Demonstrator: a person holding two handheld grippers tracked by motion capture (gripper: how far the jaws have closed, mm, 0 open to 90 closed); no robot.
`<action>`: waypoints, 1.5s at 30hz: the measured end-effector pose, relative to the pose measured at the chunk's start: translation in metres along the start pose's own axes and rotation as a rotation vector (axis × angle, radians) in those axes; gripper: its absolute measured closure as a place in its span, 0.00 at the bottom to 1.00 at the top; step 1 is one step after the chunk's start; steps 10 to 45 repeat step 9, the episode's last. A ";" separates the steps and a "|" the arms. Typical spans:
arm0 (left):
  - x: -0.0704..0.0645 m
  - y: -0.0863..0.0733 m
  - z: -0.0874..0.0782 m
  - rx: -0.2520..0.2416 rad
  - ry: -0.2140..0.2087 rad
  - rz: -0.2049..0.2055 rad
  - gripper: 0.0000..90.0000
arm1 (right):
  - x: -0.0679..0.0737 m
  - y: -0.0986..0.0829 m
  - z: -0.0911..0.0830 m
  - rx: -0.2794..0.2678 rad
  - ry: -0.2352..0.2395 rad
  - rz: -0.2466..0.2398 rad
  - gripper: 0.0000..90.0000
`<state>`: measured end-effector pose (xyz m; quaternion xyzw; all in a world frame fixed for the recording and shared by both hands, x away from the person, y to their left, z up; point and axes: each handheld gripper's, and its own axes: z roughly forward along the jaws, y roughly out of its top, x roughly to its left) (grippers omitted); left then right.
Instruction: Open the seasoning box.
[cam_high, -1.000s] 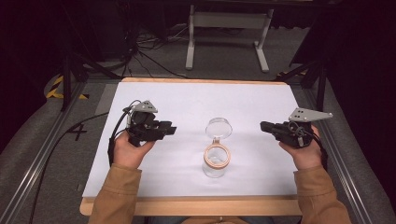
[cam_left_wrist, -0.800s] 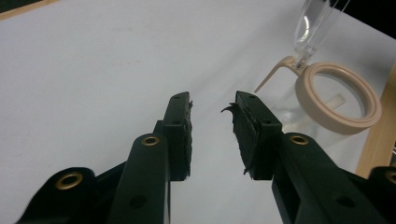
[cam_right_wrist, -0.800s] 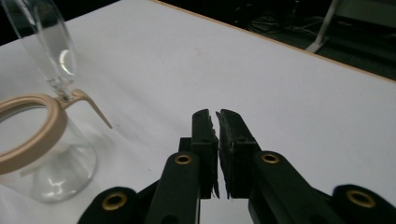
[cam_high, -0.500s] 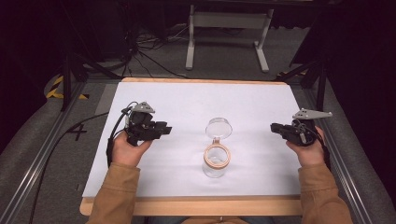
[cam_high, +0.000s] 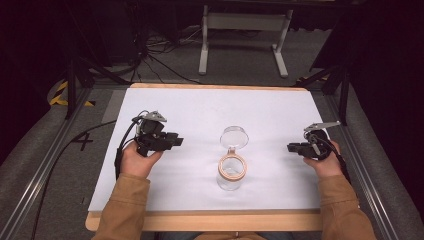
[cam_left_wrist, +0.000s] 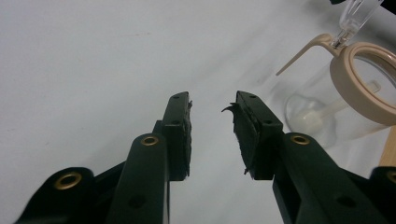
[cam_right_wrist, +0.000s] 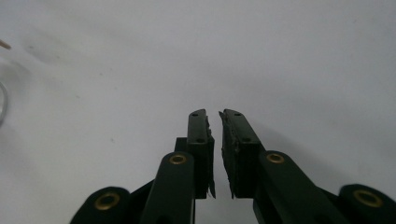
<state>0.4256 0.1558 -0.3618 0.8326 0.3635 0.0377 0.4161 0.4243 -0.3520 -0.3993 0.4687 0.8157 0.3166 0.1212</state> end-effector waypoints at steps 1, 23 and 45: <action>0.001 0.000 0.000 0.006 0.000 0.003 0.74 | 0.000 -0.001 0.002 0.012 -0.002 -0.004 0.90; 0.001 0.000 0.002 0.007 -0.013 0.000 0.73 | 0.001 -0.002 0.008 0.049 0.012 -0.003 0.86; 0.001 0.000 0.002 0.007 -0.013 0.000 0.73 | 0.001 -0.002 0.008 0.049 0.012 -0.003 0.86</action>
